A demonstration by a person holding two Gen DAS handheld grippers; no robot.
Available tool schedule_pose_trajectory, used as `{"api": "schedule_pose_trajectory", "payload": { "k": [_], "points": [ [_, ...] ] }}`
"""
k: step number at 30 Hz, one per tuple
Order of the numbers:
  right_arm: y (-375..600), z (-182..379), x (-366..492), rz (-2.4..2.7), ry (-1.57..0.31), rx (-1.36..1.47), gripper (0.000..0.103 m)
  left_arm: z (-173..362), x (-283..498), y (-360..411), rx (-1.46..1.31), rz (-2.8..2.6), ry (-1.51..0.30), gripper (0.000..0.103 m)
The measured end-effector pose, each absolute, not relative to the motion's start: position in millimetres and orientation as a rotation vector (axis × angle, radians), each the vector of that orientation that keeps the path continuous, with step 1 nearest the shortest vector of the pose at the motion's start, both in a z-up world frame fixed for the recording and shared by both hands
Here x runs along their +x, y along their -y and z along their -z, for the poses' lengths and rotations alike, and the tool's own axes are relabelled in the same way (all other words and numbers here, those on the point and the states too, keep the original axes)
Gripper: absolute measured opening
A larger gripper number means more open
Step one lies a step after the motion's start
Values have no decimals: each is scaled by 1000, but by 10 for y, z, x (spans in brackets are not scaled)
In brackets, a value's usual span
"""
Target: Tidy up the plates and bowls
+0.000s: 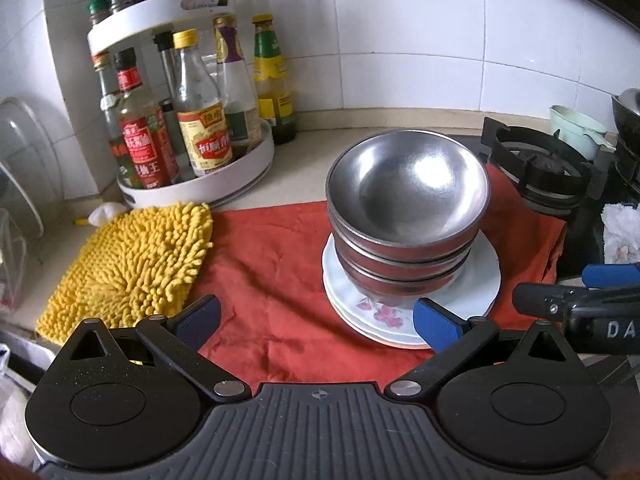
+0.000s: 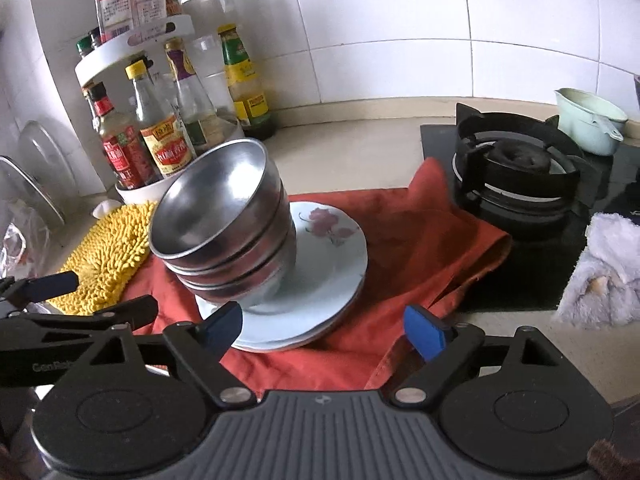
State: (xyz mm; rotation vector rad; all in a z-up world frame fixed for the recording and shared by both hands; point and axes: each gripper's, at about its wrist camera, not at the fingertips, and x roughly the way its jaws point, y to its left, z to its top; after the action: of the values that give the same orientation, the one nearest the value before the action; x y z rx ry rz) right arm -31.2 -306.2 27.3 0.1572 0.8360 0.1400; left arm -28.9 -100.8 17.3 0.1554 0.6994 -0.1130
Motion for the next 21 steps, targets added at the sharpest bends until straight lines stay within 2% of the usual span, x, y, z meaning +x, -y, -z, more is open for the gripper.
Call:
{"api": "schedule_pose_trajectory", "payload": {
  "k": [21],
  "points": [
    [2912, -215, -344, -122, -896, 151, 85, -123, -342, 980, 114, 63, -770, 99]
  ]
}}
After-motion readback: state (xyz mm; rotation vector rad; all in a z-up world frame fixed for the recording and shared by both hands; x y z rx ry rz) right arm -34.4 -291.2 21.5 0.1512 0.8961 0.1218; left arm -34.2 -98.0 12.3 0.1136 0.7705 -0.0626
